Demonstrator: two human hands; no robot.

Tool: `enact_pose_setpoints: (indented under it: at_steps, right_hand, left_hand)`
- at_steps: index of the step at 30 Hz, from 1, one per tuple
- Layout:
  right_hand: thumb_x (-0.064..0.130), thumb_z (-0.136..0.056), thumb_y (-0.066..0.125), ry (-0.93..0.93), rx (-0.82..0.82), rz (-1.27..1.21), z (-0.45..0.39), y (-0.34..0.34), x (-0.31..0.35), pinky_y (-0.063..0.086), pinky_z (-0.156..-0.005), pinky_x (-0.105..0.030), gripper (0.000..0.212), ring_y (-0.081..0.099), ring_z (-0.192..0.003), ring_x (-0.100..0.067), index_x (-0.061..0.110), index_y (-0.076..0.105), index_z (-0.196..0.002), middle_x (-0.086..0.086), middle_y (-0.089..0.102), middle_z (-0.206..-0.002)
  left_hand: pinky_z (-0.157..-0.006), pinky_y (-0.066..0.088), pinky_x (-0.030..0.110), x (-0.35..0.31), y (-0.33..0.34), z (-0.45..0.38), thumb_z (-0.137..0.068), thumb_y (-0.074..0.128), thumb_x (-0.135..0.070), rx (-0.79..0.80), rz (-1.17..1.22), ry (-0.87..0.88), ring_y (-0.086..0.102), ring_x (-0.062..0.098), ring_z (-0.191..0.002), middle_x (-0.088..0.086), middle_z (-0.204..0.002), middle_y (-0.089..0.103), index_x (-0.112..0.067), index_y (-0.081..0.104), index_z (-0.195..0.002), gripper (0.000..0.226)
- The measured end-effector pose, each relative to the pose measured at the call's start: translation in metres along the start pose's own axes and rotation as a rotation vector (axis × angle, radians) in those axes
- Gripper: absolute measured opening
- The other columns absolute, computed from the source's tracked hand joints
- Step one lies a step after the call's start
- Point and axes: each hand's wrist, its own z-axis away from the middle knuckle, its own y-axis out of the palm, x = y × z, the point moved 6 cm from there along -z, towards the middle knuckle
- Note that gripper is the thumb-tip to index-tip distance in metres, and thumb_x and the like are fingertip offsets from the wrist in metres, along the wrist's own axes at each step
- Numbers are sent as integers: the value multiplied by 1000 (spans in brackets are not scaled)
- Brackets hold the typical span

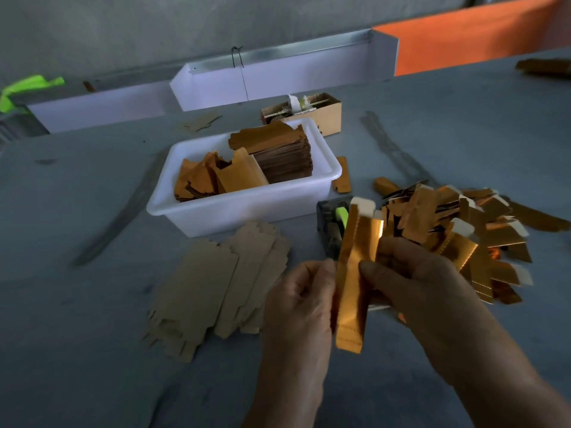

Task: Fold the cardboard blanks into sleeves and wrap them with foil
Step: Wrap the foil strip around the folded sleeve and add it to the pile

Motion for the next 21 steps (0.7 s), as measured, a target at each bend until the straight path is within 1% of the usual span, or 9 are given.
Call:
enact_pose_setpoints:
  at_steps: [2,3,5,6,8,10,14,16,21]
  right_hand:
    - [21,-88,55,-100,-103,207,-7,-17,7,41,-44,-11,7,60,-56,3,25,60,-84,-3,63,-62]
    - [21,-88,56,-160,-191,325,-12,-29,11,40,-42,-11,7,57,-53,3,22,59,-82,-2,58,-59]
    - [17,-90,55,-239,-336,455,-23,-48,19,38,-42,-6,9,54,-49,0,14,58,-81,-1,53,-56]
    - [16,-91,54,-245,-366,494,-29,-54,19,38,-41,-5,9,52,-45,-6,13,58,-83,-2,53,-56]
    - [18,-93,52,-204,-378,587,-45,-60,14,34,-34,-13,6,48,-44,-6,16,57,-90,1,53,-58]
    - [18,-94,51,-128,-354,676,-61,-63,0,31,-39,-17,12,49,-50,-8,16,55,-104,3,51,-62]
    - [18,-96,47,-10,-270,856,-79,-63,-27,45,-50,-31,36,51,-57,-18,23,42,-131,-1,50,-66]
    - [19,-97,43,42,-255,947,-86,-70,-36,50,-55,-37,39,54,-61,-23,25,37,-135,-6,51,-70]
    - [19,-97,38,159,-324,1032,-104,-106,-42,41,-63,-37,35,53,-76,-32,22,40,-132,-16,51,-86]
  left_hand:
    - [-64,45,10,-3,-21,-8,-91,49,-48,-129,-228,82,62,-3,-75,-16,-84,71,-34,70,-87,26]
    - [-70,44,12,-7,-34,-11,-92,49,-46,-220,-438,142,61,-4,-84,-15,-95,70,-33,68,-101,25]
    - [-93,41,31,-7,-59,-20,-94,49,-32,-345,-893,183,53,17,-113,4,-122,62,-18,59,-125,35]
    - [-103,35,42,2,-70,-25,-94,47,-31,-360,-1089,101,42,29,-127,11,-133,53,-13,52,-131,41]
    - [-109,27,53,18,-89,-33,-96,40,-39,-345,-1317,-152,22,40,-139,16,-145,36,-10,43,-134,48]
    - [-106,31,50,26,-95,-33,-97,32,-45,-308,-1364,-264,23,41,-138,17,-144,34,-10,39,-134,51]
    - [-95,38,39,29,-87,-34,-100,21,-41,-332,-1537,-193,37,34,-129,12,-138,41,-15,37,-134,46]
    - [-92,40,36,28,-85,-35,-99,21,-38,-348,-1580,-158,40,30,-127,7,-137,42,-21,35,-136,43]
    - [-86,41,35,24,-81,-35,-98,29,-37,-344,-1569,-88,47,24,-117,0,-129,49,-25,42,-129,35]
